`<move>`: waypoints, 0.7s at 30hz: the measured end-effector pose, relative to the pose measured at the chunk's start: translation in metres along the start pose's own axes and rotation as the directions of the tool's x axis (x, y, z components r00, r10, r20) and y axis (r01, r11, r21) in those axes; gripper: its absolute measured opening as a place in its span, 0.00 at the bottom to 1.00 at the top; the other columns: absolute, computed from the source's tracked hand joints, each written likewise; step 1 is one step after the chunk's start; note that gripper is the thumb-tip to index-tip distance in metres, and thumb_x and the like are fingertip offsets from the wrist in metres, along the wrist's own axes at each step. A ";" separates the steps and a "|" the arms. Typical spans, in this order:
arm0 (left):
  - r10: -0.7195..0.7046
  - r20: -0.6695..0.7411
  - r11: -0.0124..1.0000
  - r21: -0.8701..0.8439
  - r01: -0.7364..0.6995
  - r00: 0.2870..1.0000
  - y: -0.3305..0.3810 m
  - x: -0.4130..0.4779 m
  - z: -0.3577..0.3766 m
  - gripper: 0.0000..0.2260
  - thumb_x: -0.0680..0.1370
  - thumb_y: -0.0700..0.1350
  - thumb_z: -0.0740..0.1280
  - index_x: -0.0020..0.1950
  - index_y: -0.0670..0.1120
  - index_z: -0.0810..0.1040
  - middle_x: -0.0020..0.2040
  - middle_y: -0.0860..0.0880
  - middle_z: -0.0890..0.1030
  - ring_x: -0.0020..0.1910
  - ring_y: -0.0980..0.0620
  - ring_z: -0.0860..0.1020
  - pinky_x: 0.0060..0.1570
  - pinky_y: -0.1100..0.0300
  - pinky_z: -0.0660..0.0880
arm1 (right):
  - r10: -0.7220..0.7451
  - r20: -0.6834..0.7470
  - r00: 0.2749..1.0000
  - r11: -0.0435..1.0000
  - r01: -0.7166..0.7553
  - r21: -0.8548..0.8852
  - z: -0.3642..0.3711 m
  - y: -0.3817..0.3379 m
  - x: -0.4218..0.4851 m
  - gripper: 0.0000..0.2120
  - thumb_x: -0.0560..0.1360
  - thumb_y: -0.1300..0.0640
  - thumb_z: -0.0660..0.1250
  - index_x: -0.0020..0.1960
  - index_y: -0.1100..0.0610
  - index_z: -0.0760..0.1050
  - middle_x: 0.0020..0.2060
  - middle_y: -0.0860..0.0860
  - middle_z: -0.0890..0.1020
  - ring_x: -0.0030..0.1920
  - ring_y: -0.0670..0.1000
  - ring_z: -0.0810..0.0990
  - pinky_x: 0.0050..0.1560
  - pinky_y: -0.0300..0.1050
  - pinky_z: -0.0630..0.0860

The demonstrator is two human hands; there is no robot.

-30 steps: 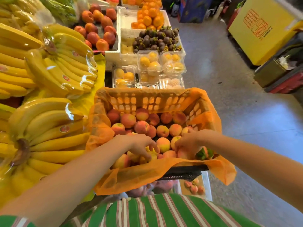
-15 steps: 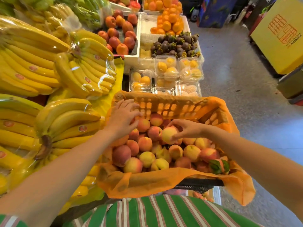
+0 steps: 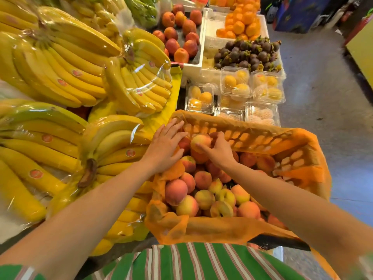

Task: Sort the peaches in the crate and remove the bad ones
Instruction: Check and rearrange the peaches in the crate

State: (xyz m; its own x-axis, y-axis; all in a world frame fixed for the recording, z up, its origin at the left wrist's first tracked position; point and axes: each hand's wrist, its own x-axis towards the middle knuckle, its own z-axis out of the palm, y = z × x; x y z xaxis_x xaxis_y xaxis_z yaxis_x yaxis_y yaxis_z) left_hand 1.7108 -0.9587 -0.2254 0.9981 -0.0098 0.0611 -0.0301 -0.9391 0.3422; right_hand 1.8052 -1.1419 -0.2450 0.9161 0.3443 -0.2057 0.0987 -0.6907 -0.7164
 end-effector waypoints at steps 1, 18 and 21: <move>0.001 0.002 1.000 -0.002 -0.001 1.000 -0.001 0.000 0.000 0.22 0.77 0.51 0.62 0.71 0.50 0.69 0.78 0.49 0.57 0.78 0.49 0.48 0.74 0.48 0.46 | 0.019 0.001 1.000 1.000 -0.019 0.013 0.002 -0.001 0.001 0.30 0.71 0.42 0.72 0.61 0.60 0.66 0.48 0.53 0.78 0.47 0.52 0.78 0.44 0.46 0.77; 0.428 0.229 0.904 -0.099 -0.416 0.874 0.065 0.025 0.007 0.14 0.73 0.53 0.60 0.49 0.50 0.82 0.41 0.50 0.81 0.47 0.48 0.76 0.47 0.49 0.73 | 0.237 0.600 0.764 0.917 0.028 -0.398 -0.122 0.050 -0.046 0.11 0.75 0.54 0.71 0.56 0.53 0.78 0.52 0.48 0.82 0.52 0.49 0.80 0.54 0.44 0.78; 0.488 0.417 0.871 -0.178 -0.458 0.766 0.097 0.029 0.023 0.11 0.75 0.51 0.65 0.53 0.49 0.80 0.44 0.50 0.80 0.47 0.48 0.75 0.46 0.50 0.73 | 0.358 0.587 0.726 0.769 0.127 -0.627 -0.147 0.067 -0.064 0.14 0.73 0.53 0.72 0.57 0.48 0.76 0.52 0.45 0.78 0.53 0.49 0.78 0.53 0.44 0.77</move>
State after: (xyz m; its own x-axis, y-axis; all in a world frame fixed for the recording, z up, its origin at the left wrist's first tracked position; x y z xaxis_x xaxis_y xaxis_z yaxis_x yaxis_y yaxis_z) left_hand 1.7382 -1.0577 -0.2123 0.7727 -0.6094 -0.1774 -0.4928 -0.7522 0.4374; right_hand 1.8102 -1.3035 -0.1821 0.4727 0.3755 -0.7972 0.4354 -0.8860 -0.1591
